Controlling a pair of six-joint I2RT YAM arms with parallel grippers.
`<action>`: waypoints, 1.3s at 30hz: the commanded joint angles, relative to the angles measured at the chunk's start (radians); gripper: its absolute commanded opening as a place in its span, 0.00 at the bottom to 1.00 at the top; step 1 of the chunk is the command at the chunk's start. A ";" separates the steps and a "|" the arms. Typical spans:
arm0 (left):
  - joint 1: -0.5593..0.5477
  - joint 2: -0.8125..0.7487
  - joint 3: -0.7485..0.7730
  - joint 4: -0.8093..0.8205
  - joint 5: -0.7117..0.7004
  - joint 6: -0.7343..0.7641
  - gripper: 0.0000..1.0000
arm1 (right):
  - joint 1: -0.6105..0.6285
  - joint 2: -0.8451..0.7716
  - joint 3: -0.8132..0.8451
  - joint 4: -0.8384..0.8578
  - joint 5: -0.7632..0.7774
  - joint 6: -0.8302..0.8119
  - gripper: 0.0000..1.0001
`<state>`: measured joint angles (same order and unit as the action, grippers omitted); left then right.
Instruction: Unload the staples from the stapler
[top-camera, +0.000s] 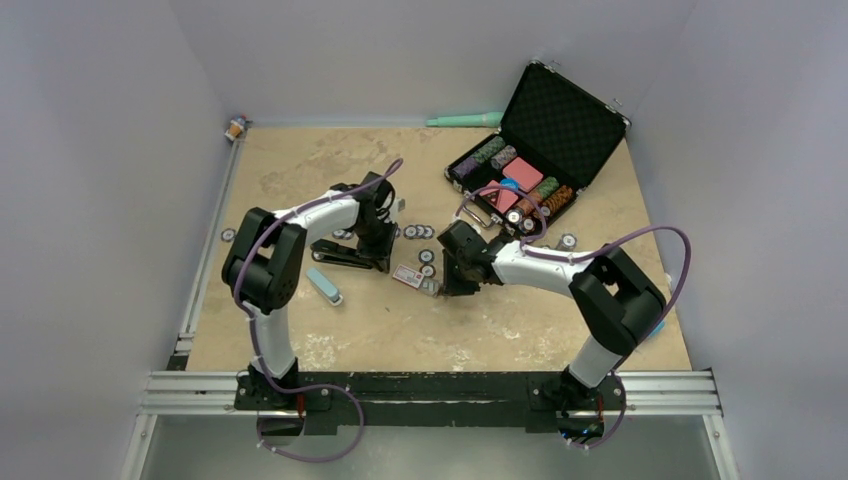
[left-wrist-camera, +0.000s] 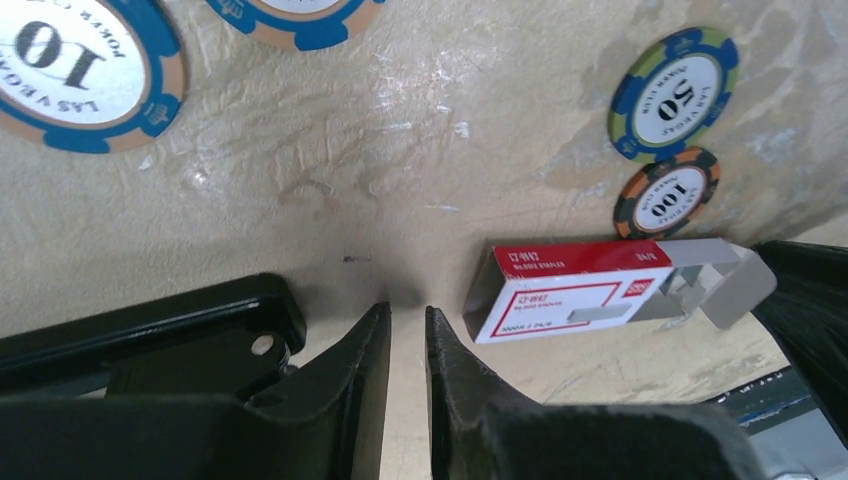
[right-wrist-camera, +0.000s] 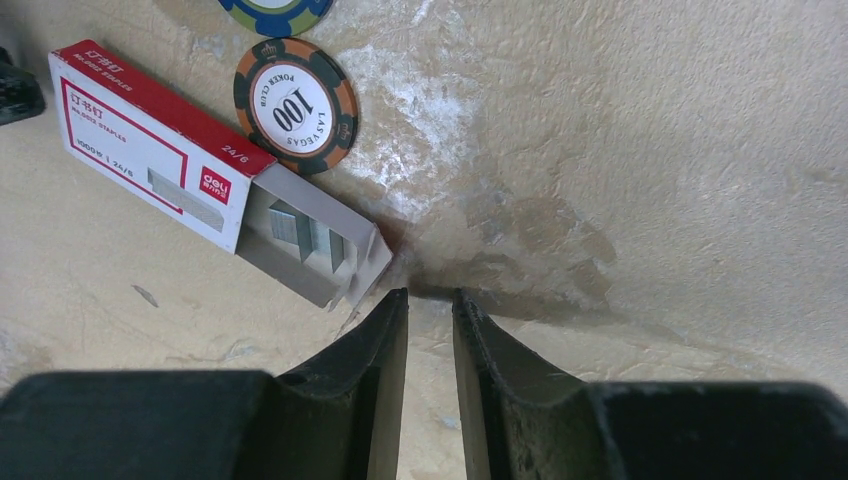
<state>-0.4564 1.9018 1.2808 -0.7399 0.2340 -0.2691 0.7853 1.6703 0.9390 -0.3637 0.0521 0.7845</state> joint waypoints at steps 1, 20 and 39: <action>-0.012 0.038 0.009 0.036 0.006 -0.001 0.23 | -0.003 0.007 0.035 0.016 -0.011 -0.019 0.27; -0.068 0.088 -0.029 0.081 0.036 0.013 0.20 | -0.003 0.045 0.046 0.029 -0.027 -0.049 0.26; -0.073 0.127 -0.014 0.086 0.040 0.013 0.19 | -0.004 0.075 0.078 0.020 -0.032 -0.061 0.23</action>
<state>-0.5125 1.9450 1.2900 -0.7086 0.2832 -0.2691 0.7845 1.7176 0.9844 -0.3431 0.0227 0.7406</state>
